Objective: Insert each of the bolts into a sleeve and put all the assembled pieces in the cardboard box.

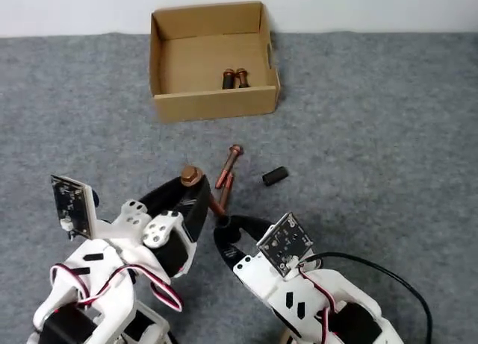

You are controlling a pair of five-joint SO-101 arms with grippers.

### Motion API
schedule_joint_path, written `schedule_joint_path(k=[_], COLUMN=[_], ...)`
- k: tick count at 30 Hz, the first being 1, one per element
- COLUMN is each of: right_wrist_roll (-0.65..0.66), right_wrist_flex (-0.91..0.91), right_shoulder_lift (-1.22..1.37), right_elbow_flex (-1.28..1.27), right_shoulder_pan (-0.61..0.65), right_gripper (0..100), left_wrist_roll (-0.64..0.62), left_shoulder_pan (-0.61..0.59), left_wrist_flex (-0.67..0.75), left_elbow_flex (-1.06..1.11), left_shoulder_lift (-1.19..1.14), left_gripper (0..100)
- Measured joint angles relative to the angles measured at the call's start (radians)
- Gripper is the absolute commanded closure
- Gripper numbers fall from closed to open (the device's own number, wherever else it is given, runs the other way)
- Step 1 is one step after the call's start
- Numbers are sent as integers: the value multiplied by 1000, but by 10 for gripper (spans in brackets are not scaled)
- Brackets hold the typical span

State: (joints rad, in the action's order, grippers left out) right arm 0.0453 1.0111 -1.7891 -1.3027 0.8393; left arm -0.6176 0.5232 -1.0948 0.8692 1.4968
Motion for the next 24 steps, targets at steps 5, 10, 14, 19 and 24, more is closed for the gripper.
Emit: schedule_joint_path(k=[5,10,14,19,24], right_wrist_roll=[12,51,60,61,61], right_wrist_flex=[0,-20,-51,-61,-69], right_shoulder_lift=[-6,-6,-3,-9,-2], right_elbow_flex=[0,0,-3,0,-3], right_shoulder_pan=[0,0,0,3,2], right_gripper=[991,991,991,991,991], left_wrist_roll=[0,0,2,14,64], left_shoulder_pan=[8,8,8,12,43], left_wrist_flex=[-2,-57,-60,-66,-64], left_elbow_flex=[0,0,21,104,166], left_shoulder_lift=[0,0,11,11,11], left_gripper=[995,995,995,995,995])
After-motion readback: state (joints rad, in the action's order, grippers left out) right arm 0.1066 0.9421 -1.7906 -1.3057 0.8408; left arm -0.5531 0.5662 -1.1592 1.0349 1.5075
